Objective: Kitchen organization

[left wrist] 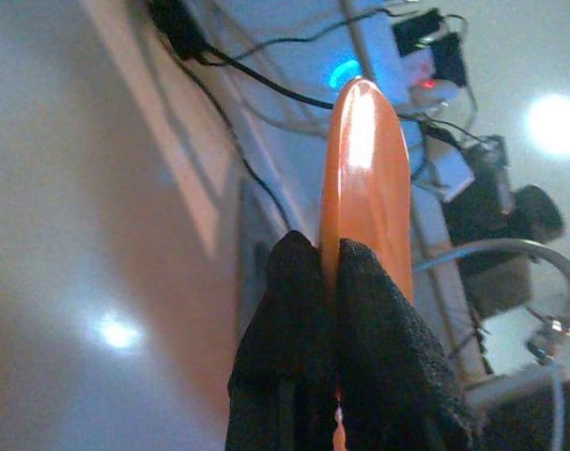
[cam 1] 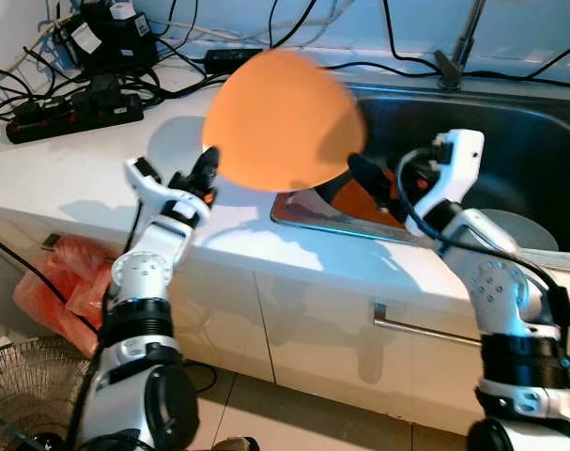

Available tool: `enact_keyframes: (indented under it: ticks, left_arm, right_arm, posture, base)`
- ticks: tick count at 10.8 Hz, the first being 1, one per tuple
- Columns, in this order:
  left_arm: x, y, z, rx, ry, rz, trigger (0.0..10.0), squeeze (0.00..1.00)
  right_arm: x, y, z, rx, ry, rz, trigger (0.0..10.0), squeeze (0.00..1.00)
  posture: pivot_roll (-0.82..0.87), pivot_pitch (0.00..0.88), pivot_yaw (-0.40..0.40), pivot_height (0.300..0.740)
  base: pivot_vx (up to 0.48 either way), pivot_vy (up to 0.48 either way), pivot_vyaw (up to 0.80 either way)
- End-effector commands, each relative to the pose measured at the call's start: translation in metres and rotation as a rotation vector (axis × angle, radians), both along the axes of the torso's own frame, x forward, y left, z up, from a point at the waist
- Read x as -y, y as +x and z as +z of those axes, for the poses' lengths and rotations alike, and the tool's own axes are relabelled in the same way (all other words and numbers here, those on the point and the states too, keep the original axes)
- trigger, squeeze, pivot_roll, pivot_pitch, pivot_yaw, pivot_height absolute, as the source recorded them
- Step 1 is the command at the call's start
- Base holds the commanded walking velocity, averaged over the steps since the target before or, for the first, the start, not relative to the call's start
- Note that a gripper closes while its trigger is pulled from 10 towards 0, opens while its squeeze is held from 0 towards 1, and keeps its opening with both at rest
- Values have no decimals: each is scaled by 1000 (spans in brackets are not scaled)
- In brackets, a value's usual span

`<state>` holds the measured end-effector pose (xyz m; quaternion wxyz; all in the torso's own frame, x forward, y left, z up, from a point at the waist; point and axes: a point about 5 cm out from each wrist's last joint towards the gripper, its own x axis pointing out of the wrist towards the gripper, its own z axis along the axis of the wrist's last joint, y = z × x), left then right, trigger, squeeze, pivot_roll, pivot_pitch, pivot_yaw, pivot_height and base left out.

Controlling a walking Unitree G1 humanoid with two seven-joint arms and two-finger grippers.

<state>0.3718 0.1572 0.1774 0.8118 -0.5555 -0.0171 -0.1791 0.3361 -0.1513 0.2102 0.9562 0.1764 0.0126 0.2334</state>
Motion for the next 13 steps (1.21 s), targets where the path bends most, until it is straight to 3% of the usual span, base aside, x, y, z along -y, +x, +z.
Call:
enact_keyframes:
  ticks: [1,5,6,13]
  left_arm:
    - [3,-1,16,86,-19,-25,0,0]
    - [25,-4,26,133,-31,-104,0,0]
    - [27,-4,26,135,-34,-109,0,0]
    - [36,-10,31,167,-43,-180,0,0]
  right_arm:
    - [-2,3,3,-21,49,-3,10000,0]
    - [-15,12,12,-45,152,25,10000,0]
    - [-17,13,15,-44,185,36,0,0]
    - [-20,20,15,-143,267,18,0,0]
  posture:
    - [24,72,94,740]
    - [25,70,95,740]
    - [26,69,94,740]
    - [31,63,94,740]
  base:
    - [0,0,0]
    - [0,0,0]
    - [0,0,0]
    - [0,0,0]
